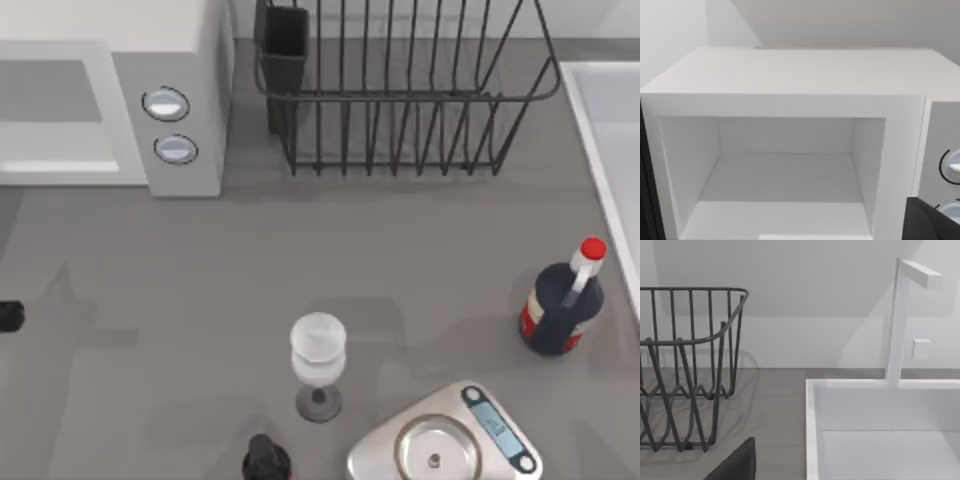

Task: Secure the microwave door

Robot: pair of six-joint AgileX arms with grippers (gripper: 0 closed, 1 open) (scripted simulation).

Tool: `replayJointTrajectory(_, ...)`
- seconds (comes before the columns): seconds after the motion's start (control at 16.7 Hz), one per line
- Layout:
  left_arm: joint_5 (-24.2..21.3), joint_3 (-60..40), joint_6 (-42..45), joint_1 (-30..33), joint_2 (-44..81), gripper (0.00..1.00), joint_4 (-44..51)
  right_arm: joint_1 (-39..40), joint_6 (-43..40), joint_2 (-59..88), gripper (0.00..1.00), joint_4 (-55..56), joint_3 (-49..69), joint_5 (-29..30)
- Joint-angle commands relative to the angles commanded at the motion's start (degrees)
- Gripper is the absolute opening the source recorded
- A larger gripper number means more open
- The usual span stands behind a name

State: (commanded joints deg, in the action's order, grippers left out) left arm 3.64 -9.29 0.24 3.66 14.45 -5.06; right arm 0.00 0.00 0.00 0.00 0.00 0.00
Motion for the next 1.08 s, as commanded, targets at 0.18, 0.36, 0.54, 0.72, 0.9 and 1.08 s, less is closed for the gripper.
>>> replayJointTrajectory(0.18,0.80,-0.13,-0.03,0.81,0.78,0.00,-0.95,0.00,0.00,0.00,1.00,0.00,0.00,0.00)
replayJointTrajectory(0.36,6.28,-1.57,0.05,6.32,6.32,0.00,-4.85,0.00,0.00,0.00,1.00,0.00,0.00,0.00)
replayJointTrajectory(0.54,11.00,-2.27,0.11,11.06,10.45,0.00,-8.22,0.00,0.00,0.00,1.00,0.00,0.00,0.00)
replayJointTrajectory(0.72,11.52,-2.39,0.12,11.58,10.94,0.00,-8.67,0.00,0.00,0.00,1.00,0.00,0.00,0.00)
replayJointTrajectory(0.9,10.79,-2.83,0.66,10.69,11.43,0.00,-7.95,0.00,0.00,0.00,1.00,0.00,0.00,0.00)
replayJointTrajectory(1.08,6.80,-8.29,4.93,5.25,16.96,0.00,-3.60,0.00,0.00,0.00,1.00,0.00,0.00,0.00)
